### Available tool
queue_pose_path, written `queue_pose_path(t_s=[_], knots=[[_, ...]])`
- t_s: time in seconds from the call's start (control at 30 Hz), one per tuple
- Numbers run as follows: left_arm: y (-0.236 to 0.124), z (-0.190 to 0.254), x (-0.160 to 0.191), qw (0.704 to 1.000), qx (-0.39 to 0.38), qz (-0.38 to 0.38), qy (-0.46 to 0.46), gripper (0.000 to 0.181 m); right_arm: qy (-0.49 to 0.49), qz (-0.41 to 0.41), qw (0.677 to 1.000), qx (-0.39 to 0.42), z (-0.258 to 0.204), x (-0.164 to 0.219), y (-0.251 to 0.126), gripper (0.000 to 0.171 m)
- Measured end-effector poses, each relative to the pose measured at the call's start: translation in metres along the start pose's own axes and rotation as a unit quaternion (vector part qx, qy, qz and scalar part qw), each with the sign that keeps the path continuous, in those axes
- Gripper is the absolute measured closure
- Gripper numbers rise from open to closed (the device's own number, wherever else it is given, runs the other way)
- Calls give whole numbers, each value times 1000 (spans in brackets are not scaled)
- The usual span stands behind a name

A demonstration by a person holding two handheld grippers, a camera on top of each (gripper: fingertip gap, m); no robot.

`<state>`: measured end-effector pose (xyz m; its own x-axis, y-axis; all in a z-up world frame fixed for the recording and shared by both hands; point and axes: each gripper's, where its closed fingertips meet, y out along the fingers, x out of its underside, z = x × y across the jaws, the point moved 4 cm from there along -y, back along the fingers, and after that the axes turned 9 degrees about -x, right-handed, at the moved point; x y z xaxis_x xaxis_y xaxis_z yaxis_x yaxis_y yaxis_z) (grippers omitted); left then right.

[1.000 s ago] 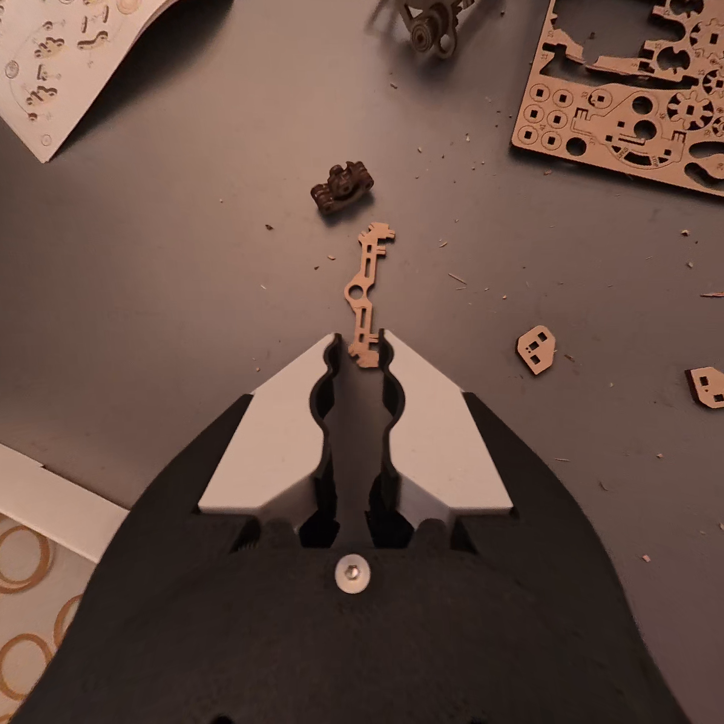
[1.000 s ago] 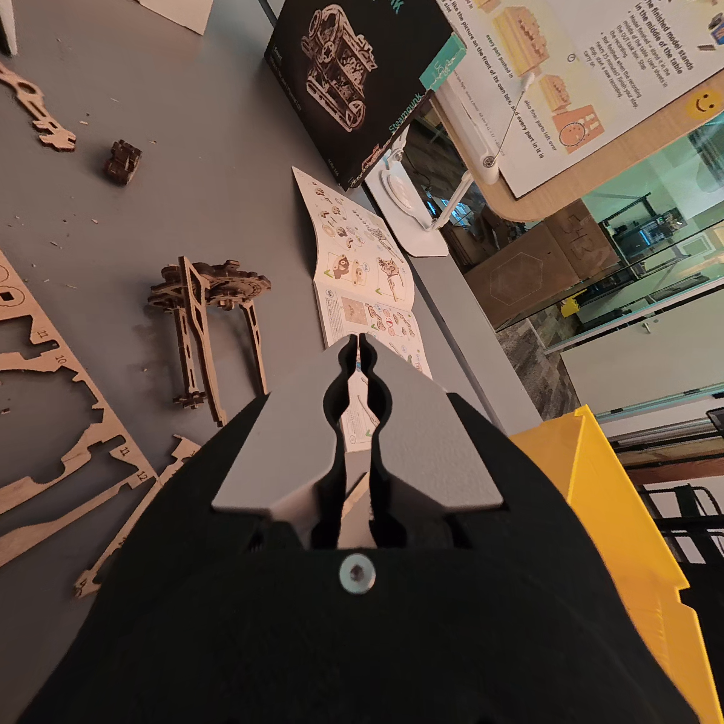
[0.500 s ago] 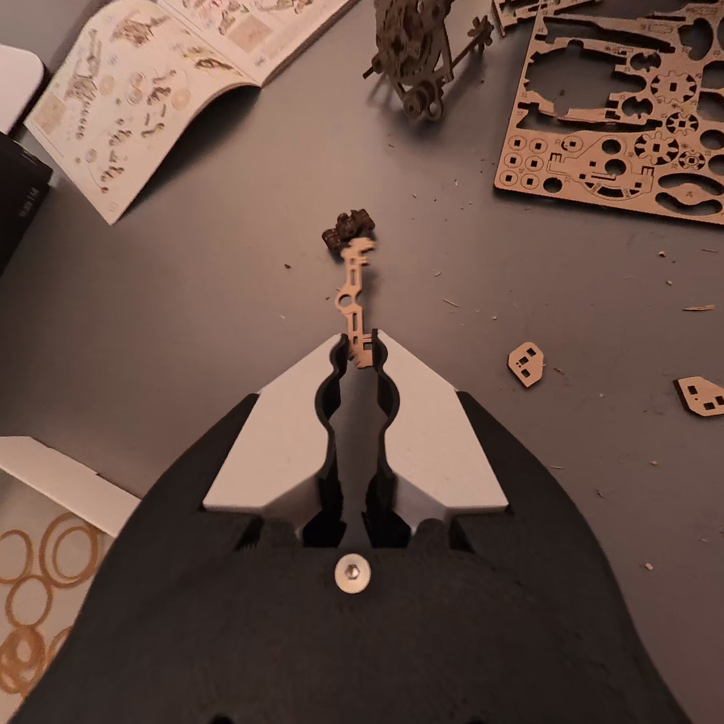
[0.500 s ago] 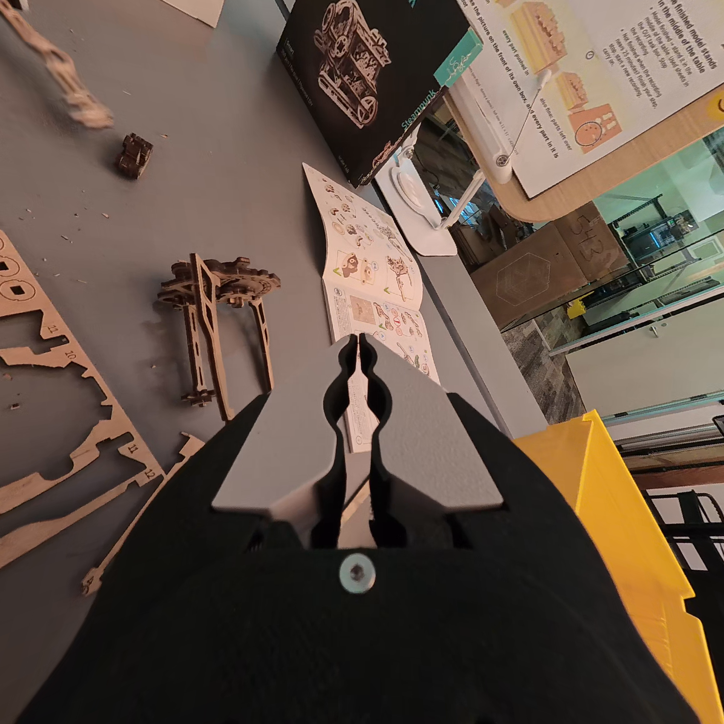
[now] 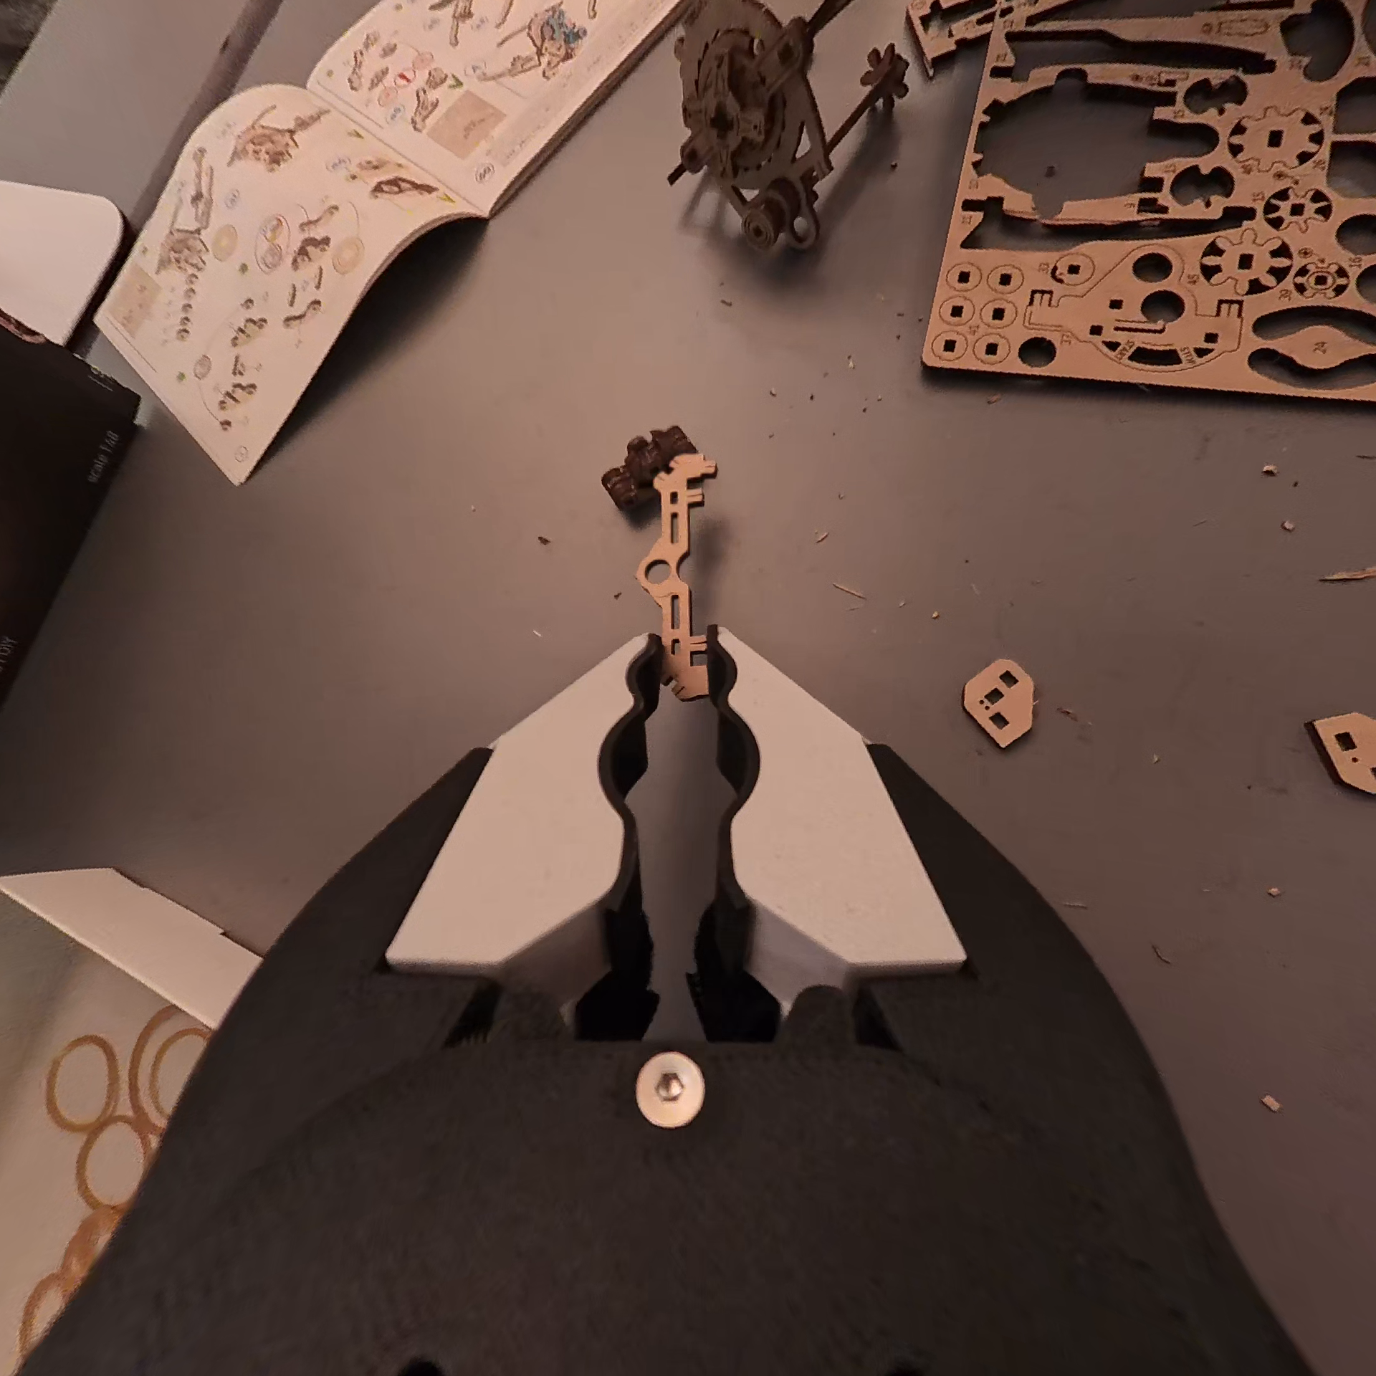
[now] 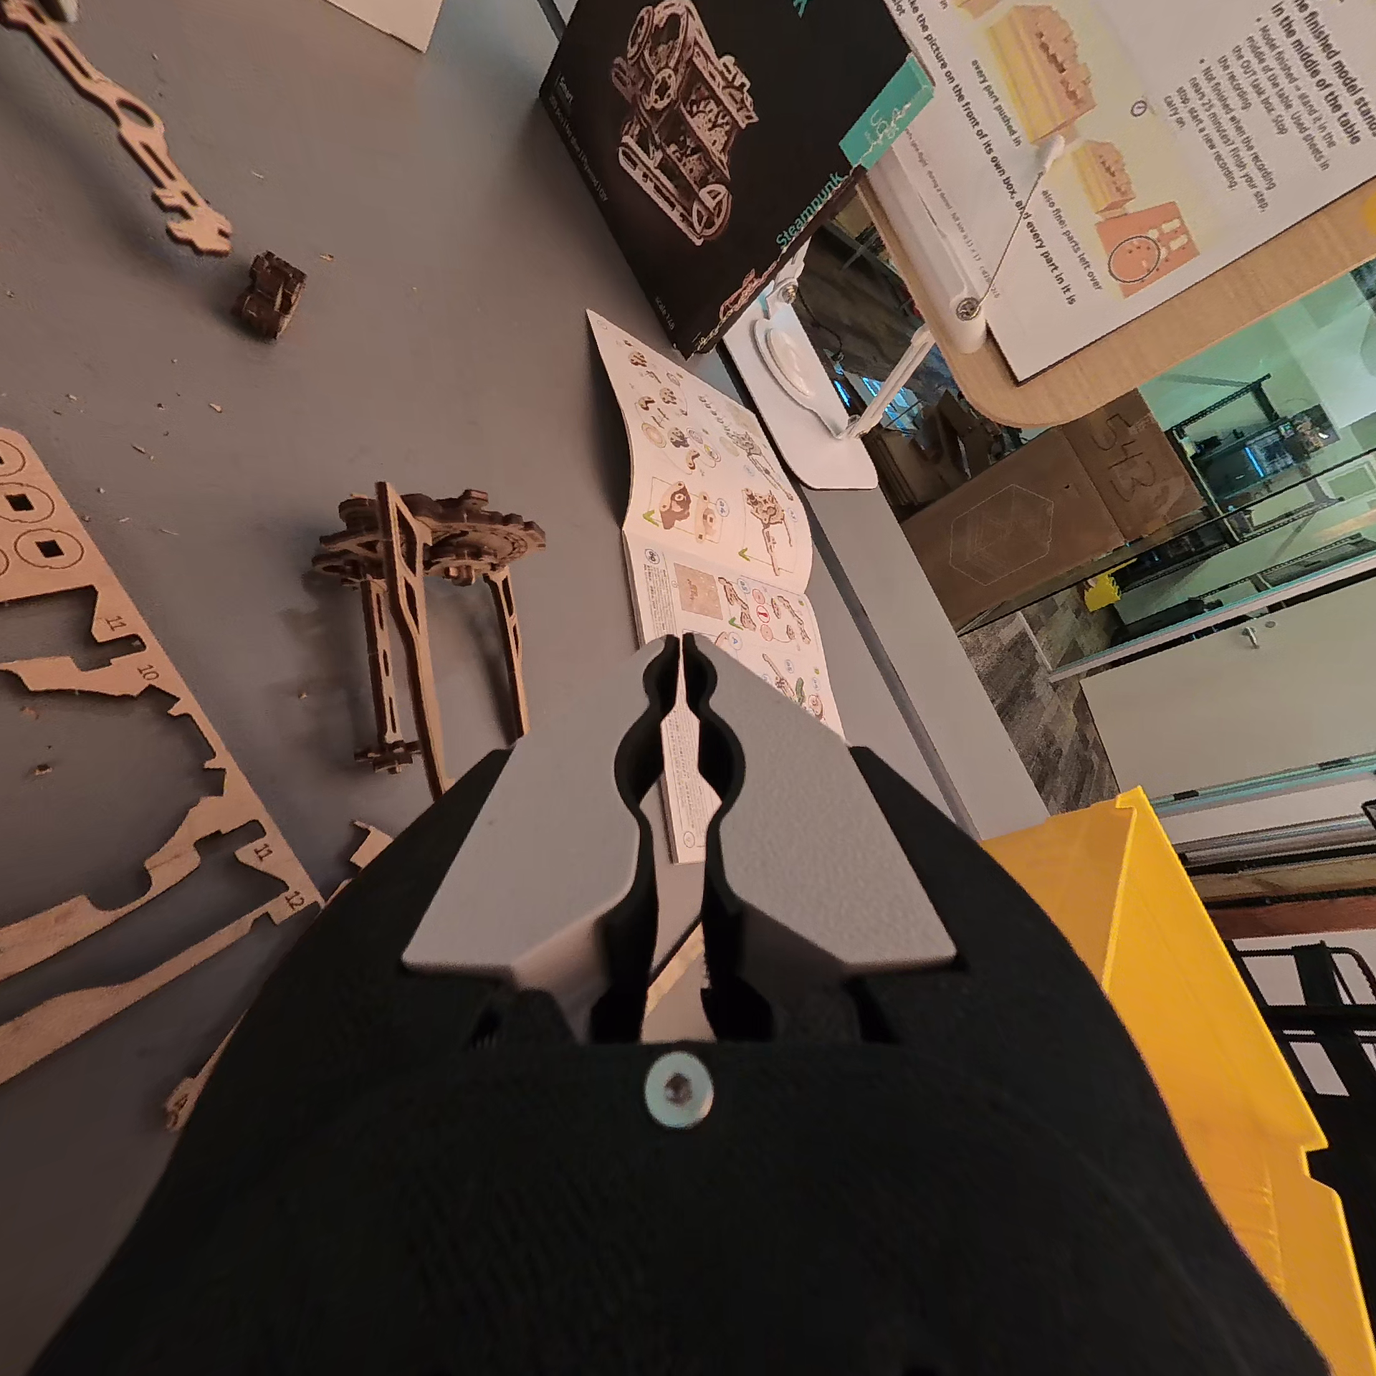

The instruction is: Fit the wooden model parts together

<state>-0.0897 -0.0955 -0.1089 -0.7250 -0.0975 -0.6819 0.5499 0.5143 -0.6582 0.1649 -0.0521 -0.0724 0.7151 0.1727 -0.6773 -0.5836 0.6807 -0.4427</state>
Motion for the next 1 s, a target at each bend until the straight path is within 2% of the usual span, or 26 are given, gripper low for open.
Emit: queue_pose_path(t_s=[1.0], knots=[[-2, 18, -18, 996, -13, 44, 75, 171, -9, -3, 1000, -11, -5, -2, 2, 171]])
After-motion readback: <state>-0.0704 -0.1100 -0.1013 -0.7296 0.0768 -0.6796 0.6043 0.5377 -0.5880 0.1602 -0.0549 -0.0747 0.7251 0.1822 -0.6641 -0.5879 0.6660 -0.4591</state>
